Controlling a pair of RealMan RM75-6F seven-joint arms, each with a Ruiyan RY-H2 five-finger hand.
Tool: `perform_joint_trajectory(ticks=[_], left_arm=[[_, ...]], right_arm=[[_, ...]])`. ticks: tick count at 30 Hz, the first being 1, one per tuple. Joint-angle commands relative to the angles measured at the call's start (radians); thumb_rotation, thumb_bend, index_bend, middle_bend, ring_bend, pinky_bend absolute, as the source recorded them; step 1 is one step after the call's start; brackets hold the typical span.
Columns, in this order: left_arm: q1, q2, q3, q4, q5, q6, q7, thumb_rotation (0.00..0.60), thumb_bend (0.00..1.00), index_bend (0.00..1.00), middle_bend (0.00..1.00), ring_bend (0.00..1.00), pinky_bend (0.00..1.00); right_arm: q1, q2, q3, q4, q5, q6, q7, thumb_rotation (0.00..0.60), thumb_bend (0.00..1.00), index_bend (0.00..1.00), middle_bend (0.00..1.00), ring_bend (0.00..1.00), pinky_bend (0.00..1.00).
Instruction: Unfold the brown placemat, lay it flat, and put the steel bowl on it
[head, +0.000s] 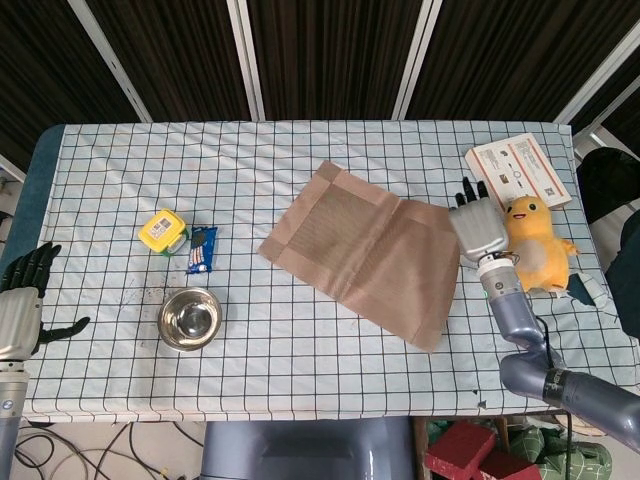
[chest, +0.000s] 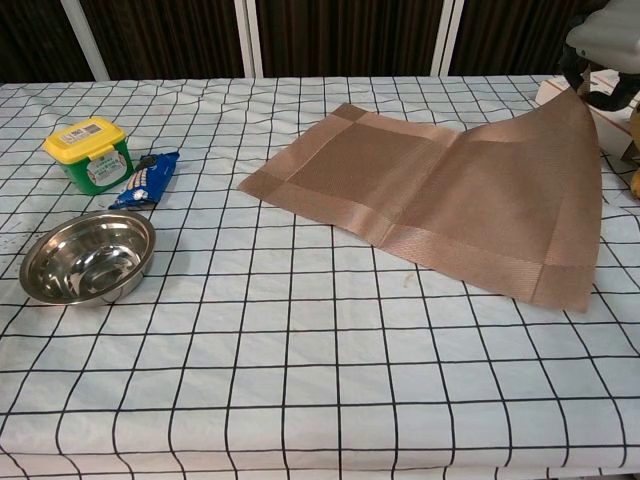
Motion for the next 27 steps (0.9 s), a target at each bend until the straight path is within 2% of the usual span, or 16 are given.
perform_joint_trajectory(ticks=[1, 2, 4, 6, 8, 9, 18, 27], left_arm=[[0.000, -0.004, -0.001, 0.001, -0.004, 0.001, 0.008, 0.600, 0.00, 0.00, 0.02, 0.00, 0.04], [0.000, -0.005, -0.001, 0.001, -0.006, 0.001, 0.011, 0.600, 0.00, 0.00, 0.02, 0.00, 0.04], [-0.002, -0.010, -0.001, 0.001, -0.010, -0.001, 0.020, 0.600, 0.00, 0.00, 0.02, 0.00, 0.04], [-0.004, -0.014, 0.000, 0.001, -0.012, -0.004, 0.029, 0.600, 0.00, 0.00, 0.02, 0.00, 0.04], [-0.007, -0.018, 0.002, 0.000, -0.012, -0.007, 0.039, 0.600, 0.00, 0.00, 0.02, 0.00, 0.04], [-0.008, -0.019, 0.005, -0.001, -0.009, -0.009, 0.045, 0.600, 0.00, 0.00, 0.02, 0.00, 0.04], [-0.007, -0.022, 0.014, -0.013, 0.007, -0.005, 0.060, 0.600, 0.00, 0.00, 0.01, 0.00, 0.04], [-0.018, -0.016, 0.005, -0.030, 0.006, -0.009, 0.085, 0.600, 0.00, 0.00, 0.01, 0.00, 0.04]], right_arm=[[0.052, -0.025, 0.003, 0.092, -0.003, -0.030, -0.019, 0.600, 0.41, 0.71, 0.26, 0.07, 0.17], [0.057, -0.029, 0.002, 0.106, -0.008, -0.029, -0.015, 0.600, 0.36, 0.69, 0.24, 0.07, 0.16], [0.062, -0.037, -0.002, 0.135, -0.030, -0.011, 0.000, 0.600, 0.28, 0.57, 0.19, 0.07, 0.16], [0.058, -0.041, -0.011, 0.151, -0.056, 0.015, 0.018, 0.600, 0.20, 0.29, 0.10, 0.05, 0.16], [0.046, -0.040, -0.016, 0.155, -0.062, 0.043, 0.027, 0.600, 0.14, 0.08, 0.03, 0.03, 0.16], [0.033, -0.035, -0.012, 0.145, -0.052, 0.066, 0.027, 0.600, 0.12, 0.02, 0.01, 0.03, 0.16], [-0.103, 0.071, -0.012, -0.073, -0.005, 0.224, 0.088, 0.600, 0.06, 0.00, 0.00, 0.00, 0.16], [-0.343, 0.179, -0.092, -0.361, -0.095, 0.456, 0.334, 0.600, 0.02, 0.00, 0.00, 0.00, 0.16]])
